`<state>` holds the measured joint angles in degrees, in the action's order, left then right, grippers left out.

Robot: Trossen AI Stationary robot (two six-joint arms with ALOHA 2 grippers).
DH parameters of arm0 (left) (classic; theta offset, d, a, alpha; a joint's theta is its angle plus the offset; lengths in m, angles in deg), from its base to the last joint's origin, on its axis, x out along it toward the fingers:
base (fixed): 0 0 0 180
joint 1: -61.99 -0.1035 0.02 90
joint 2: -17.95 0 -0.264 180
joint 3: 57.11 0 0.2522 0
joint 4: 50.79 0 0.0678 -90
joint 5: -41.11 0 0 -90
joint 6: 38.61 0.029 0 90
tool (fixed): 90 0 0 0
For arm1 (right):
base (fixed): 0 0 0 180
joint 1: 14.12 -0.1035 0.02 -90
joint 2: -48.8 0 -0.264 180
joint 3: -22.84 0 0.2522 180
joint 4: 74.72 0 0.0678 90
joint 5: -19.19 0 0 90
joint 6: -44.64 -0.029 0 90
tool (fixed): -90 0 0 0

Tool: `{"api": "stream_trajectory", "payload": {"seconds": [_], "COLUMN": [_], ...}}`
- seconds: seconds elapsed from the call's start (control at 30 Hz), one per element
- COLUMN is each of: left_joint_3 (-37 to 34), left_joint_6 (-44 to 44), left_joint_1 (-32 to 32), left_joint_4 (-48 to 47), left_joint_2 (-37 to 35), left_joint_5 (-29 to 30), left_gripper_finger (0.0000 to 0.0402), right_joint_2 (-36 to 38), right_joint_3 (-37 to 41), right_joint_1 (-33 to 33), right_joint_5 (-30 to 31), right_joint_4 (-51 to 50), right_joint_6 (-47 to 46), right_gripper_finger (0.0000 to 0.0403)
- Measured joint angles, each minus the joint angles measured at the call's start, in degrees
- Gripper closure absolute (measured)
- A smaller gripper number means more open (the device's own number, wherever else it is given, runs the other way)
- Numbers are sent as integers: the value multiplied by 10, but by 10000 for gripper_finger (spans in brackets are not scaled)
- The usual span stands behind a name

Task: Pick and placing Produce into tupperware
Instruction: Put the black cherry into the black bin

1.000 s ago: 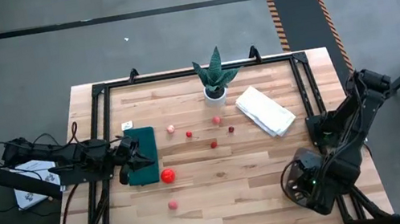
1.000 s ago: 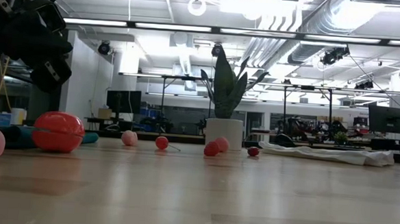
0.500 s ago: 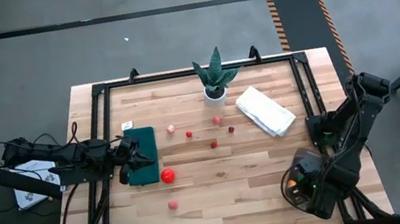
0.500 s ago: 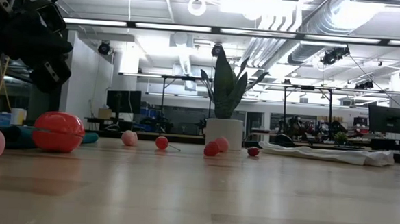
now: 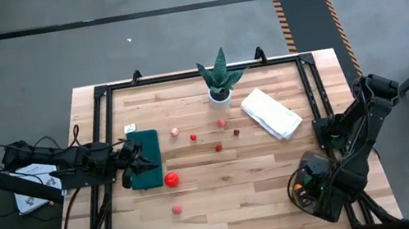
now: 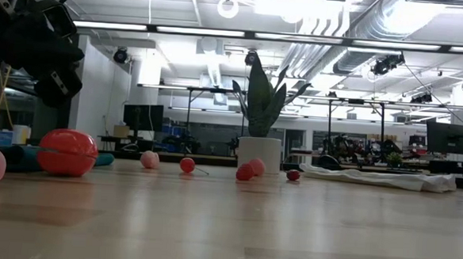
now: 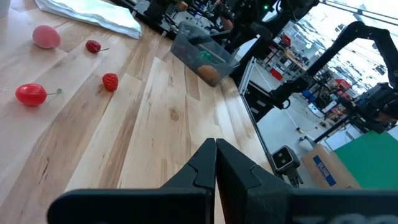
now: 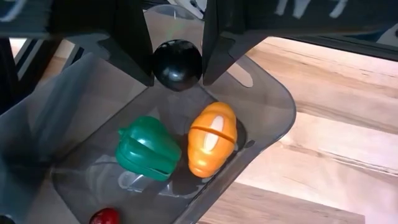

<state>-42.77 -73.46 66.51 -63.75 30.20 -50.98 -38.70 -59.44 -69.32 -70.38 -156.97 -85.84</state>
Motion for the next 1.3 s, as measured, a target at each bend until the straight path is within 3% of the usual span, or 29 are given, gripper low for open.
{"api": "stream_trajectory", "payload": {"seconds": [1.3], "left_joint_3": [0], "left_joint_6": [0], "left_joint_1": [0], "left_joint_4": [0], "left_joint_2": [0], "left_joint_5": [1], "left_gripper_finger": [401], "right_joint_2": [146], "right_joint_3": [0], "right_joint_1": [1], "right_joint_5": [4], "right_joint_4": [-140], "right_joint_6": [2], "right_gripper_finger": [304]}}
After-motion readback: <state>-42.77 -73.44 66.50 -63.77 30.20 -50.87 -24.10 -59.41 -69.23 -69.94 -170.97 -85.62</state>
